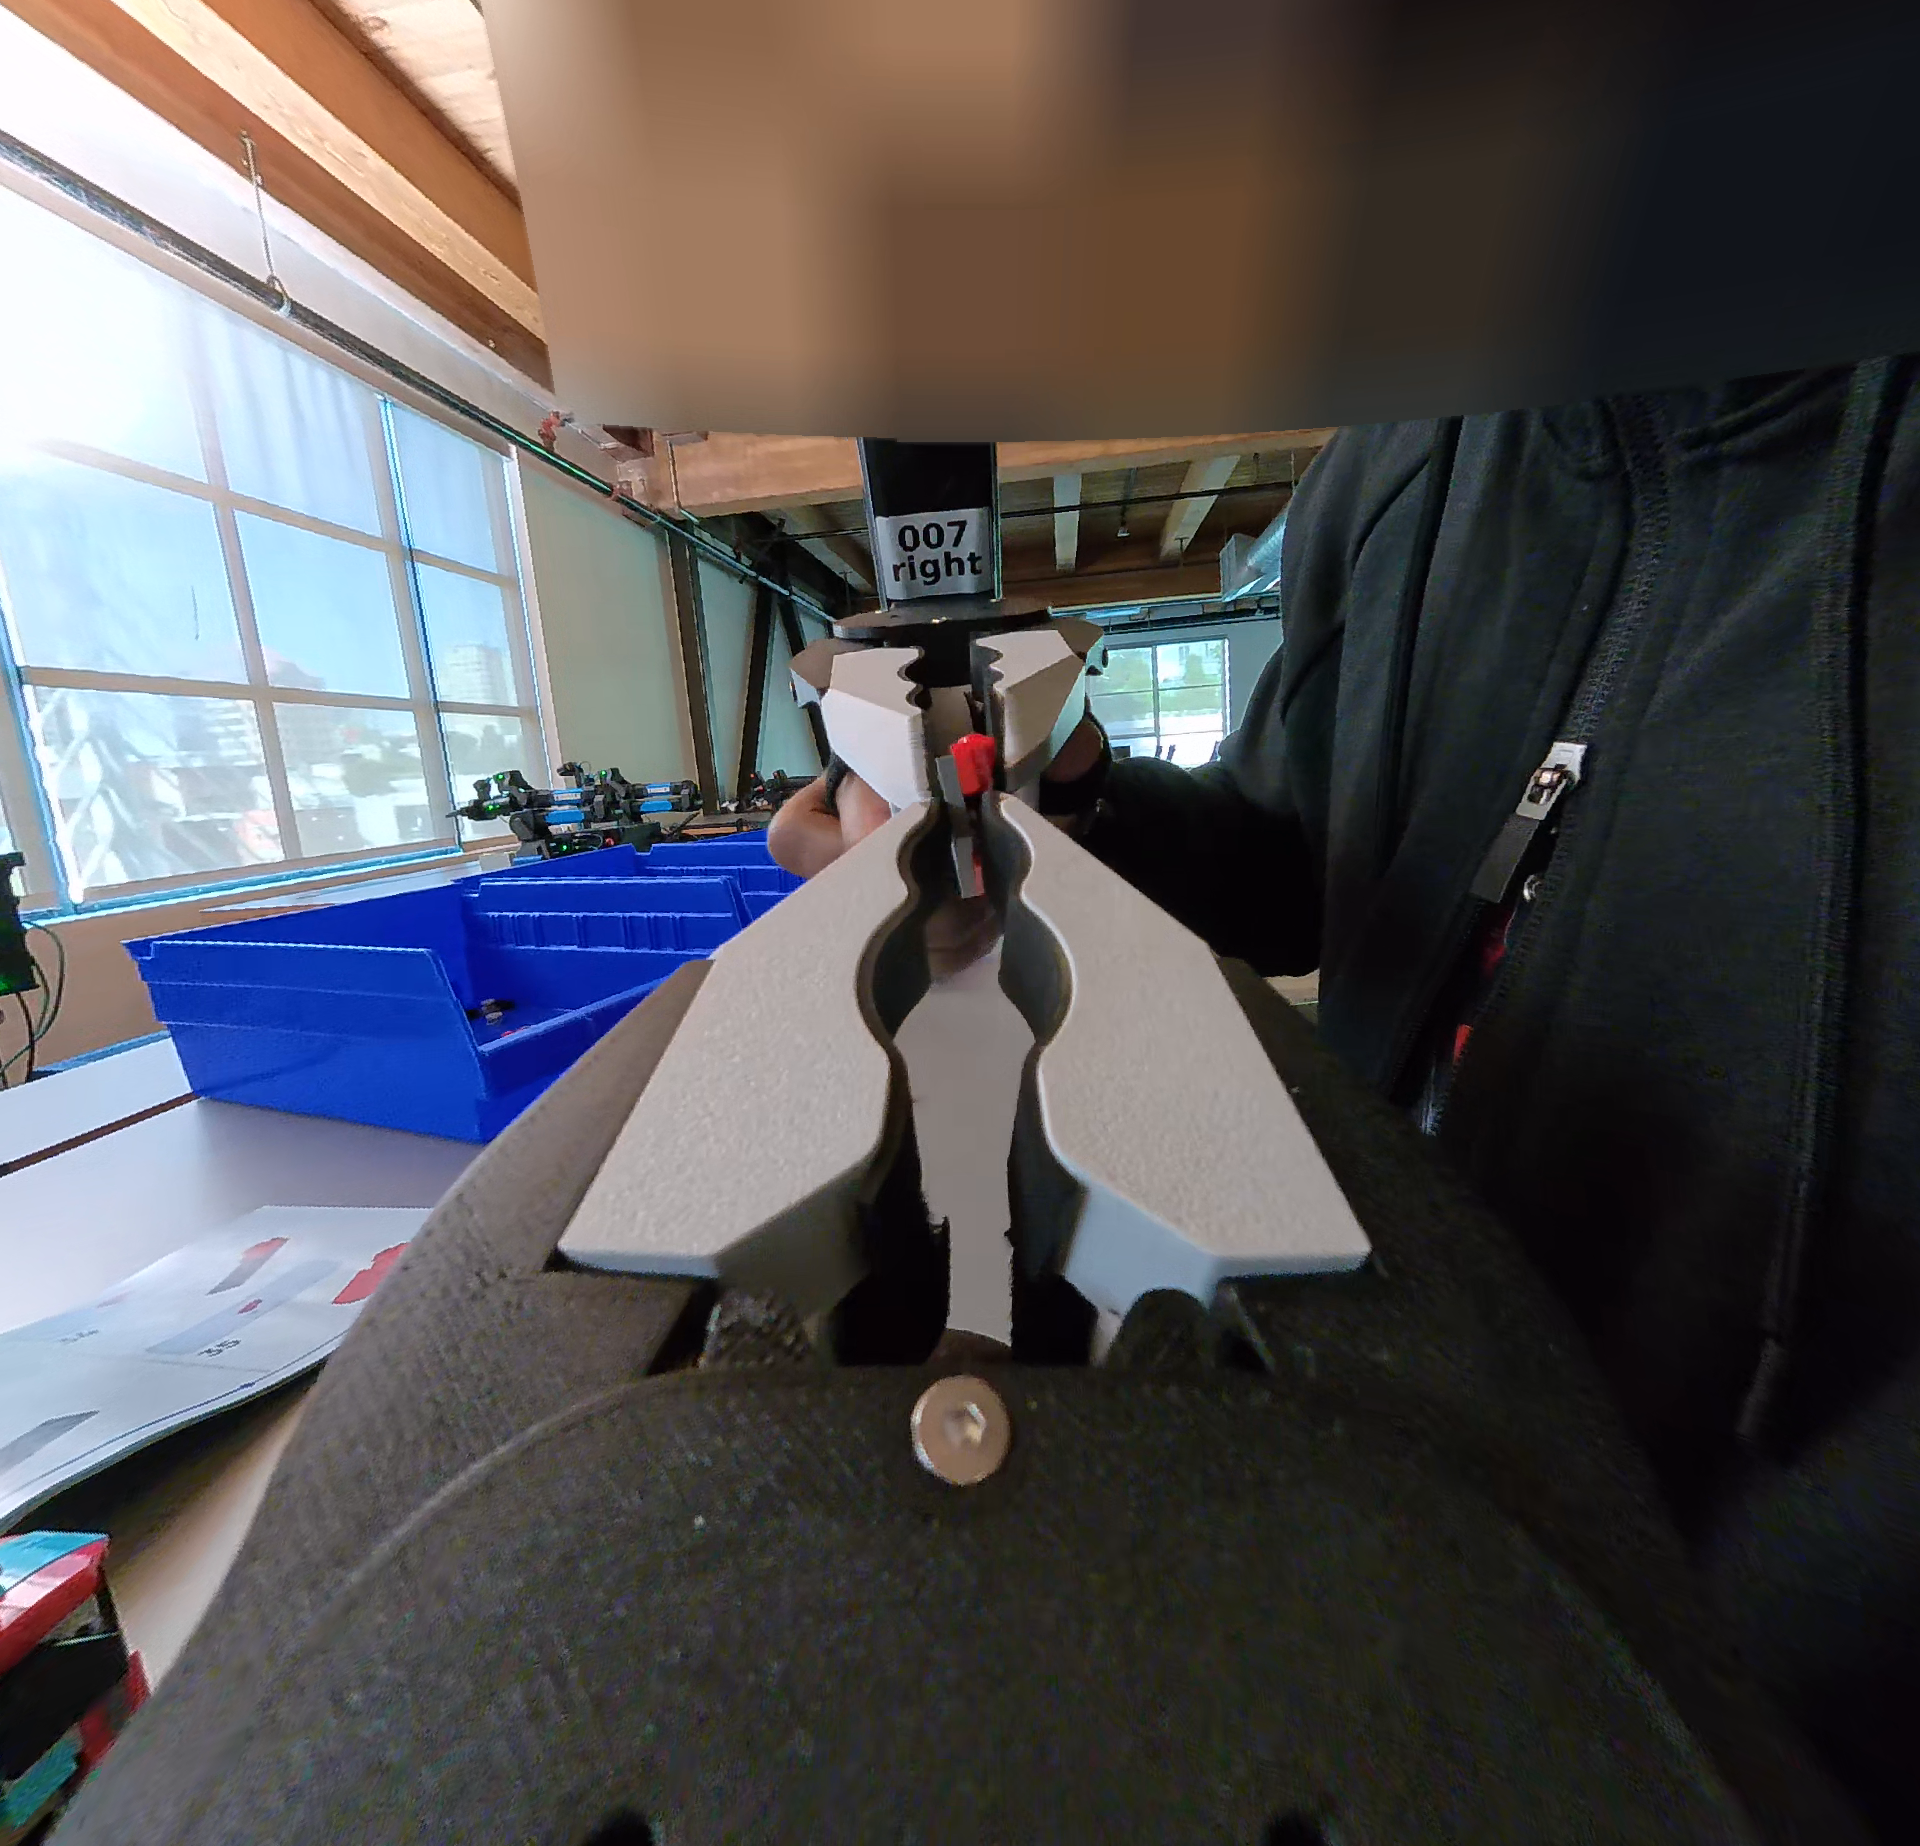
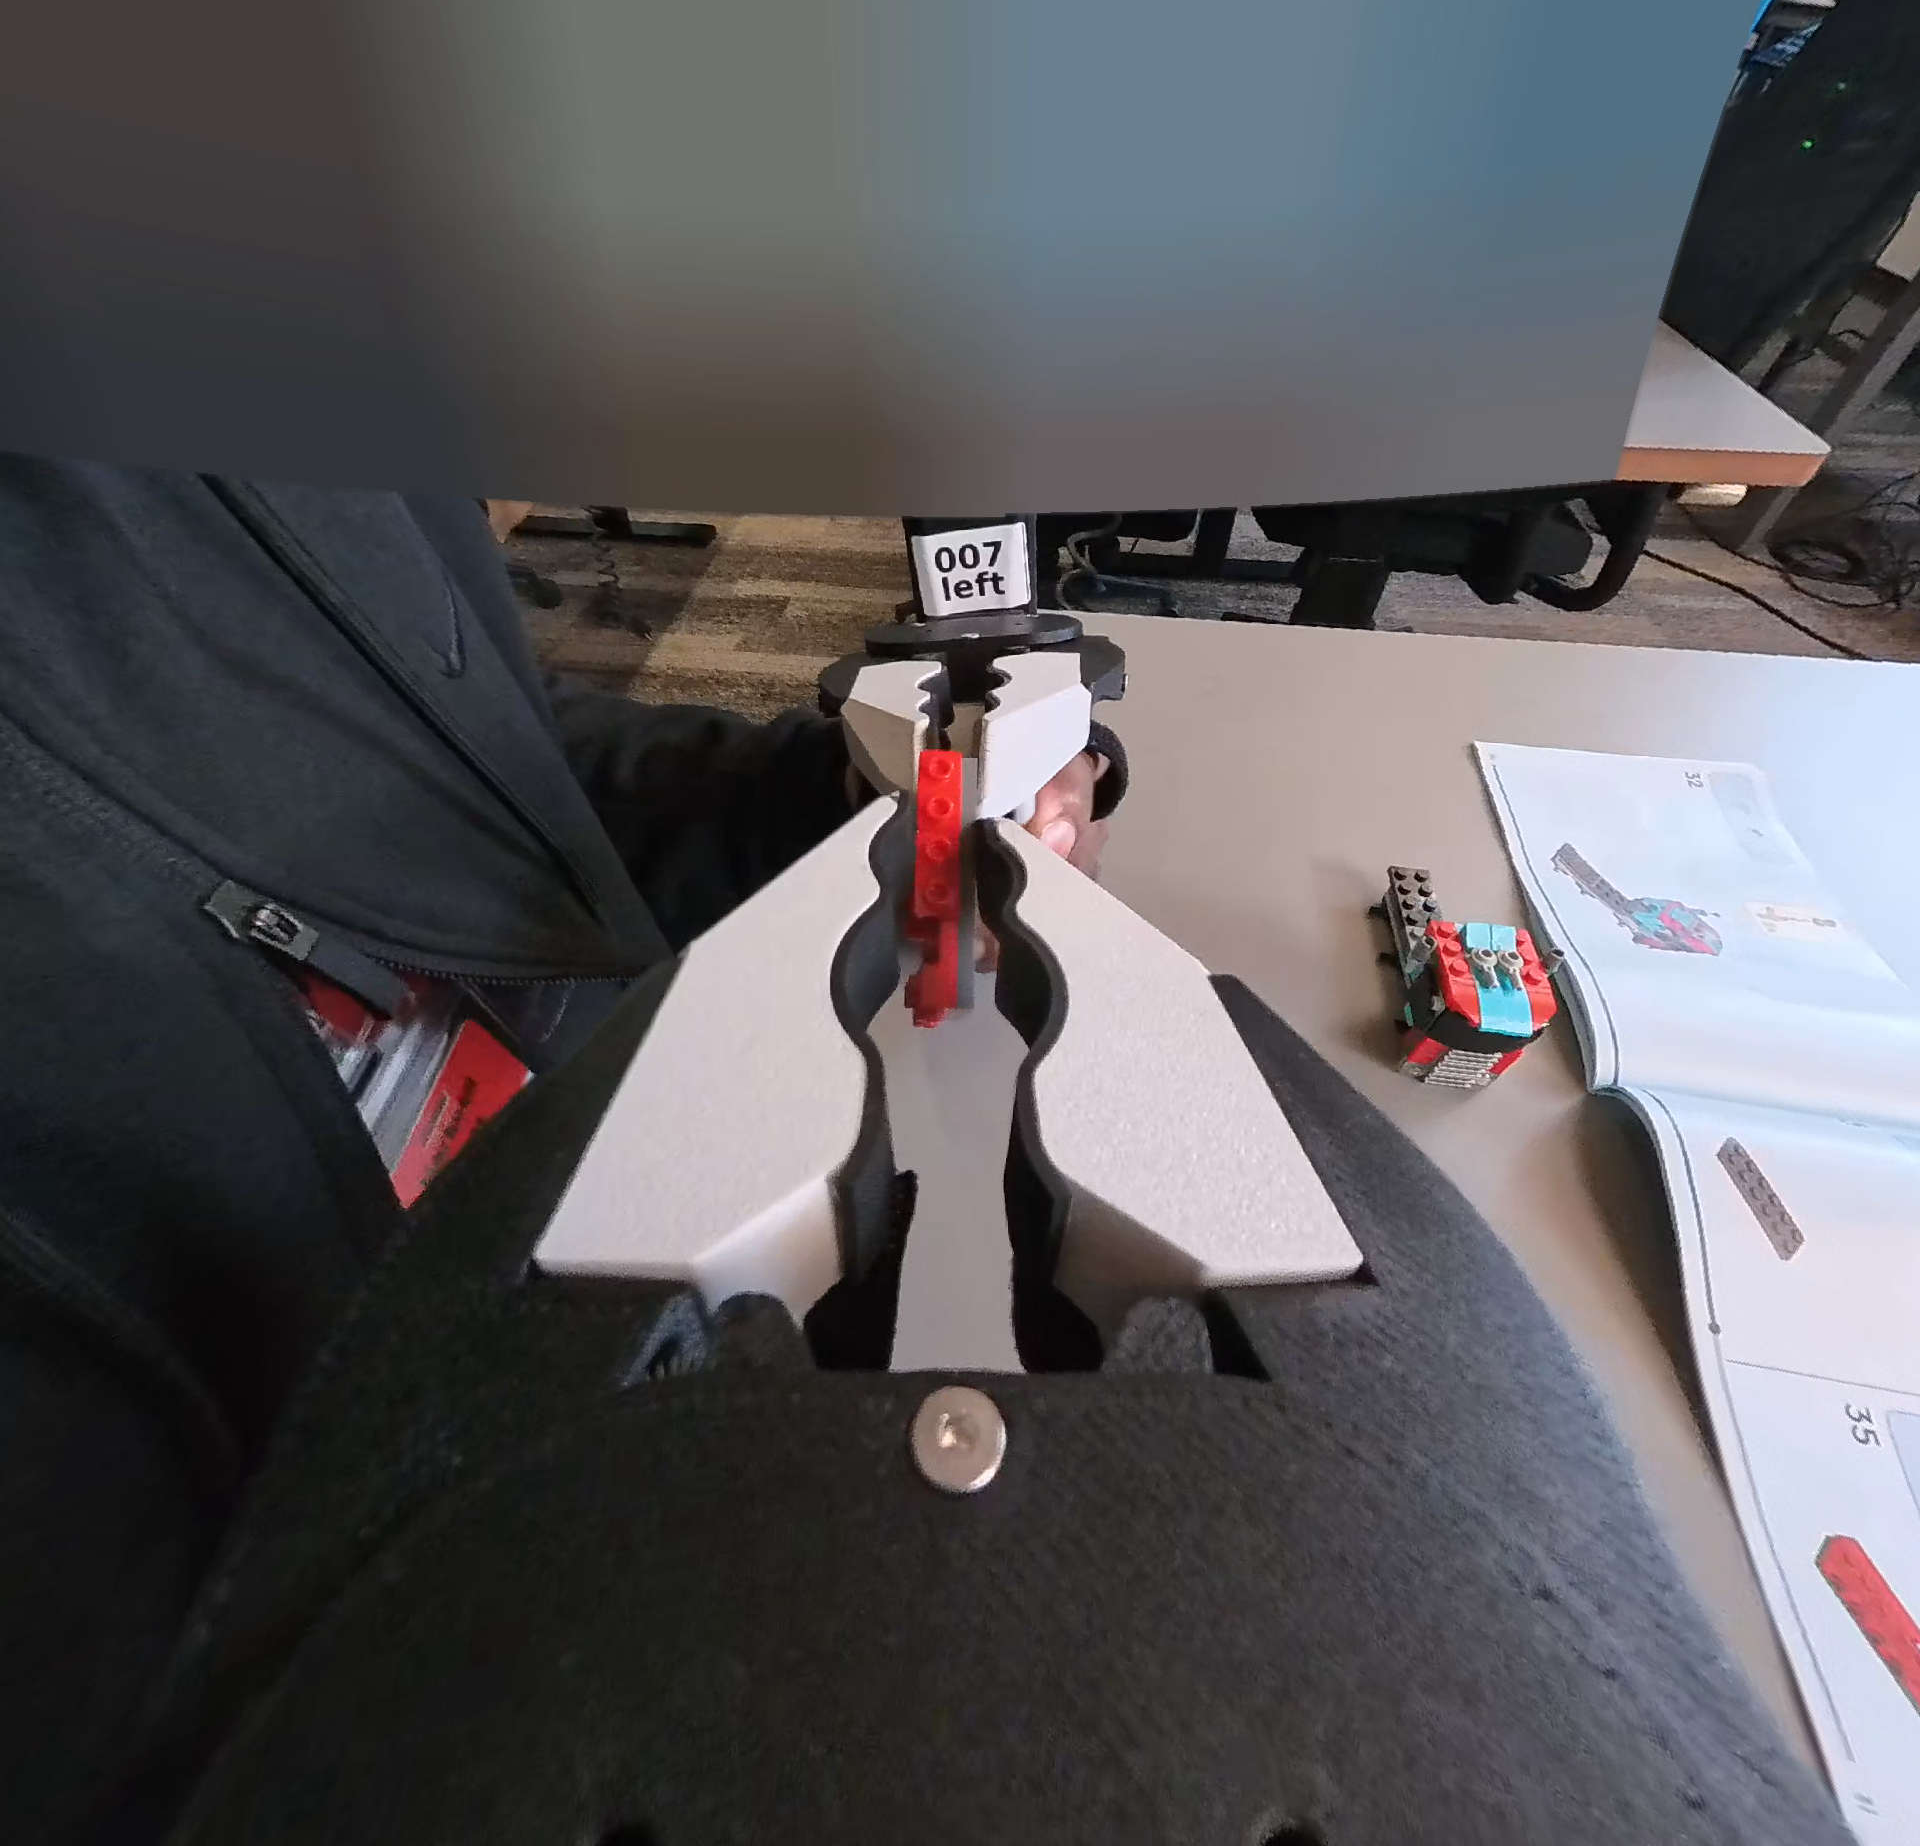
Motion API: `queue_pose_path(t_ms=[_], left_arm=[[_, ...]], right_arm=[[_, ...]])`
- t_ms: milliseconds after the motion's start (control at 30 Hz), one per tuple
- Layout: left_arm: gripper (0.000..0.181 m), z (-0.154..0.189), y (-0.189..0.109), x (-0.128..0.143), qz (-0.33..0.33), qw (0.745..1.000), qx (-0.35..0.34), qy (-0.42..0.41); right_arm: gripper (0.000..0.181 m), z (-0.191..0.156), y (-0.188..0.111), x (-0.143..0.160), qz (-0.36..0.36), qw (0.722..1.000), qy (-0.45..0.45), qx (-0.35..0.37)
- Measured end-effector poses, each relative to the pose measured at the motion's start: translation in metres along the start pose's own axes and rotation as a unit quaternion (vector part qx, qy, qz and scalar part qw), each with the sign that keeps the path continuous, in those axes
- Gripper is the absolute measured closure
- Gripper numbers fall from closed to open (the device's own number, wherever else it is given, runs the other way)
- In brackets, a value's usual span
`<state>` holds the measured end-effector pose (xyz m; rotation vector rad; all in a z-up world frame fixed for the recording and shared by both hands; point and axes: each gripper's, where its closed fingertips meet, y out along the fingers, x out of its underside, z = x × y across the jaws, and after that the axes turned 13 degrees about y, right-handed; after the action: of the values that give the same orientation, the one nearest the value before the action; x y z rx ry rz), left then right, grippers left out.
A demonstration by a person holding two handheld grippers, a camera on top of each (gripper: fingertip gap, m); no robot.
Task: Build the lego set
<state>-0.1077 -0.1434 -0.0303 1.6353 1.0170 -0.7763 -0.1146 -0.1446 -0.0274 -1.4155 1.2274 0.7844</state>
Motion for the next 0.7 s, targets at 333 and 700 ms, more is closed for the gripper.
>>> queue_pose_path(t_ms=[333,700], left_arm=[[0.176,-0.002,0.001,0.003,-0.006,1.0,-0.003,-0.012],[0.176,-0.002,0.009,0.016,-0.045,0.998,-0.006,-0.034]], right_arm=[[0.171,0.004,-0.002,0.002,0.019,1.0,0.007,0.015],[0.157,0.015,-0.013,0.013,0.05,0.996,0.039,0.06]])
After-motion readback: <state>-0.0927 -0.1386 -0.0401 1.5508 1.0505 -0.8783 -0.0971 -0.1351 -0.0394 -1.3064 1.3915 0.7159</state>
